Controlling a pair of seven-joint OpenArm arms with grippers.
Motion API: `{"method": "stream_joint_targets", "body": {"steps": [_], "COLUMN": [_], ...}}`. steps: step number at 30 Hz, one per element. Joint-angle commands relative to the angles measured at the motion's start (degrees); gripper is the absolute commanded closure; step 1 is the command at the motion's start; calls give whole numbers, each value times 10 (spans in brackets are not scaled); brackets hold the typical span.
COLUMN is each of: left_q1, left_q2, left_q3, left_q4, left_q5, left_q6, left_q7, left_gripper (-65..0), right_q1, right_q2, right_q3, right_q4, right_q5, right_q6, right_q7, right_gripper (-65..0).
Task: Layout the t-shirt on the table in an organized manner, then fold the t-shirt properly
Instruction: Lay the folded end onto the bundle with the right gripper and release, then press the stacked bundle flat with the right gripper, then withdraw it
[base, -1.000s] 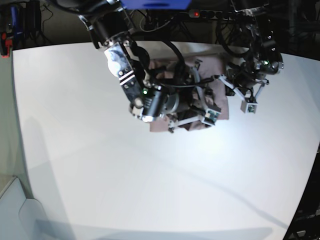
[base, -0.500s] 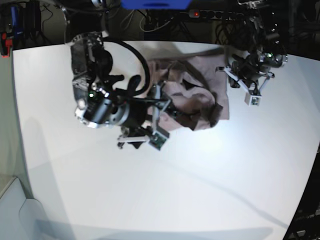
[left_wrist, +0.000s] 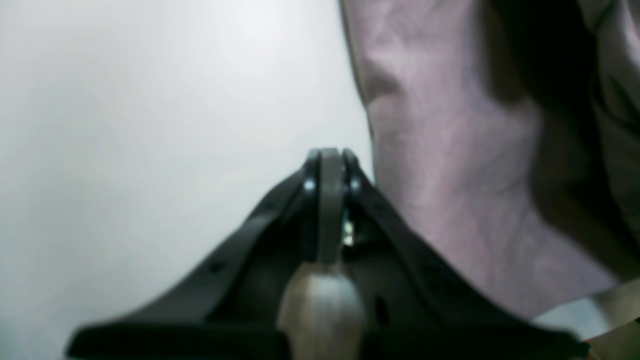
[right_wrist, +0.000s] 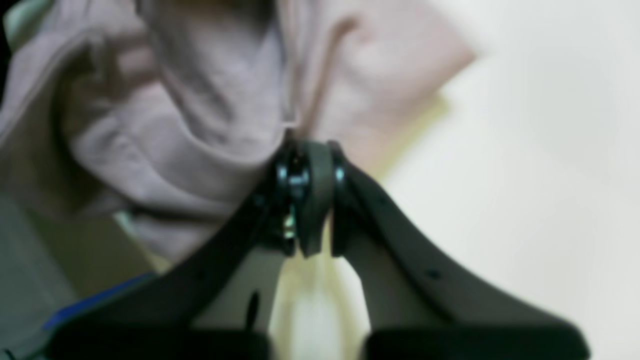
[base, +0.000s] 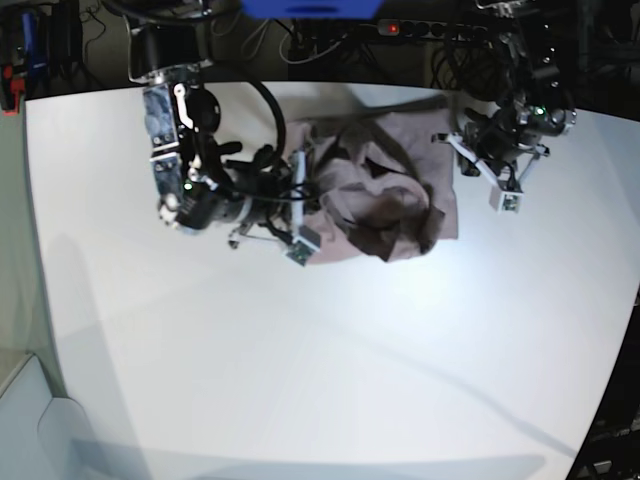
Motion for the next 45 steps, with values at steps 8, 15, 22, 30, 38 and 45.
{"method": "stream_joint_targets", "body": {"steps": [8,15,22,30,38,45], "left_q1": [-5,20,57,42,45,72], "left_q2": [-3,-12,-33,-38,-33,-36], "left_q3": [-1,-2,-28,-51,-50,-72], "left_q4": [10,62,78,10,21,60], "left_q5": [-2,-3,-2,-3,-3,-4], "left_q6": [1,1,1,1,1,0], "left_q7": [-2,-2,-7,-8,-4,-3], "left_gripper": [0,0,0,0,0,0], "right_q1": [-28,-23,-22,57,115,137], "right_q2": [-1,26,28,-22,-77,-84], "right_q3": [-193,-231,-175,-127,-116,-146], "right_q4": [83,118,144,67,-120,-264], "right_q5": [15,15,15,13,14,14], "right_q6": [0,0,0,0,0,0], "right_q7": [28,28,28,28,111,220], "right_gripper": [-24,-24,-24,-24,-24,-24]}}
